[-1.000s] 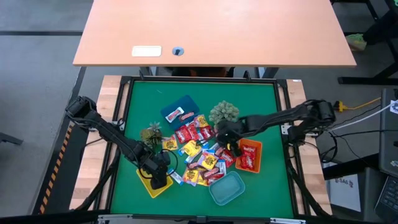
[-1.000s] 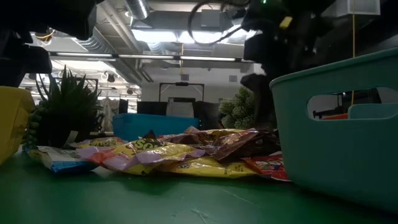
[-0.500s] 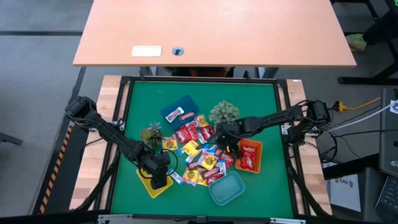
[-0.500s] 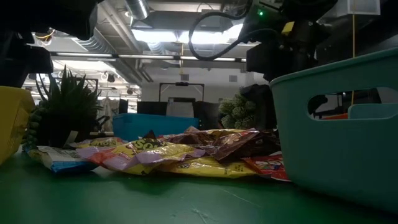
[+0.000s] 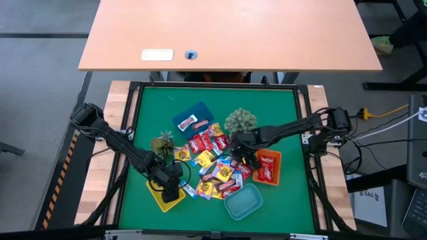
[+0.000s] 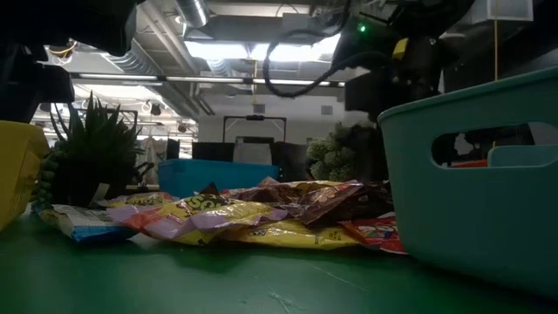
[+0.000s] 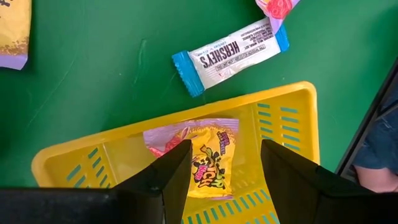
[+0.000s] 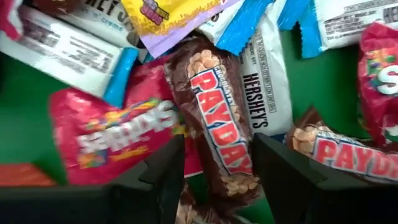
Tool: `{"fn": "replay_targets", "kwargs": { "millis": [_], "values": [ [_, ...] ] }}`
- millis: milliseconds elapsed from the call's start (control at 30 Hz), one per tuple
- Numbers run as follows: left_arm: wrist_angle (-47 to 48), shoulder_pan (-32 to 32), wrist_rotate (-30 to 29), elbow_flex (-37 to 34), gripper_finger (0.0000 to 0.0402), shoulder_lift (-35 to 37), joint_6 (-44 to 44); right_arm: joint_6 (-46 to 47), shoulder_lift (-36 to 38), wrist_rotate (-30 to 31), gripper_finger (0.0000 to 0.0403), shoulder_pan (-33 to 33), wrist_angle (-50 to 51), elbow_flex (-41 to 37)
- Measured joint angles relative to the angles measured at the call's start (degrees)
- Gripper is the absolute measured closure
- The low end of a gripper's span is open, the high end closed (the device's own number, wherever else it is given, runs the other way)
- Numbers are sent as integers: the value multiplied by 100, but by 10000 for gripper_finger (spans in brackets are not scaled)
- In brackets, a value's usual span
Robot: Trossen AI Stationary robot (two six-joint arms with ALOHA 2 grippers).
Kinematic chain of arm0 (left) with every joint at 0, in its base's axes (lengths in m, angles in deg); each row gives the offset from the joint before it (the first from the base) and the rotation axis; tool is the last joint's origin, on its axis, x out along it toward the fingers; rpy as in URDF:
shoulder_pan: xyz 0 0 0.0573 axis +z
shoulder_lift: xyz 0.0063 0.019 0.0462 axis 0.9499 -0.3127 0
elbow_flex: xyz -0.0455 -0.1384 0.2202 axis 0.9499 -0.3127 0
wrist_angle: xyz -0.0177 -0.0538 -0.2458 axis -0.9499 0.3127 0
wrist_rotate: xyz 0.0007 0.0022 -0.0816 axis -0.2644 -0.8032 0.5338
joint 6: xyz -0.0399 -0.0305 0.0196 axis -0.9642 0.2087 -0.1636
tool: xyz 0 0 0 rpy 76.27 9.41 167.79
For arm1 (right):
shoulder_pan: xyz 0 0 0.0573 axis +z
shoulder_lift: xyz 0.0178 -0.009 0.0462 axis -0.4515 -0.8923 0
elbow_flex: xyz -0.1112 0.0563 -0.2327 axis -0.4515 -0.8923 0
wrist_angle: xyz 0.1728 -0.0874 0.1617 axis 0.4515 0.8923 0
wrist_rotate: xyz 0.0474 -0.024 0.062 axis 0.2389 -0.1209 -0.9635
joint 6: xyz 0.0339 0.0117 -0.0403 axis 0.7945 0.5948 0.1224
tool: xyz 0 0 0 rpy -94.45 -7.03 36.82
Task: Sort candy
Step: Put the brown chocolate into the blue bin
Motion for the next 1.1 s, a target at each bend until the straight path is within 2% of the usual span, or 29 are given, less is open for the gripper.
{"fn": "replay_targets", "kwargs": {
  "millis": [367,767,900,1100],
  "values": [
    [2,0,-13,0,223,0,1,0,-226,2,217,2,-7,7],
    [2,1,-17,0,223,0,1,13,-226,-7,317,0,-13,7],
    [2,0,-17,0,223,0,1,21,-200,-43,327,2,260,115],
    [2,1,-23,0,223,0,1,28,-182,-46,325,0,1005,703]
  ]
}}
